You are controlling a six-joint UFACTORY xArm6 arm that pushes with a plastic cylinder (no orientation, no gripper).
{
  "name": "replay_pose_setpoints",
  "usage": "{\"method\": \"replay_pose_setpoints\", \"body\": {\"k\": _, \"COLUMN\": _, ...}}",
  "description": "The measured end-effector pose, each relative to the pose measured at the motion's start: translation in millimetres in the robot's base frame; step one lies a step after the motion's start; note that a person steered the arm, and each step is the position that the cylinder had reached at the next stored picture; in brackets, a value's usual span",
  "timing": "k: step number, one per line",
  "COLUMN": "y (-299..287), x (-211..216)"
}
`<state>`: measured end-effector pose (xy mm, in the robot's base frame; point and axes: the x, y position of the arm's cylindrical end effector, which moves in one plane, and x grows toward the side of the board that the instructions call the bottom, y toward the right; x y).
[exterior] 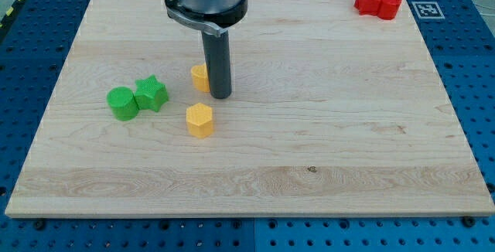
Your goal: Push the yellow heart towards top left
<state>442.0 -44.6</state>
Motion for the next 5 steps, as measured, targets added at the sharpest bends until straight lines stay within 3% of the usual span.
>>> {"method": "replay_pose_setpoints", "body": {"k": 1, "y": 2, "x": -20}}
{"method": "replay_pose_setpoints", "body": {"k": 5, "y": -58, "x": -20}}
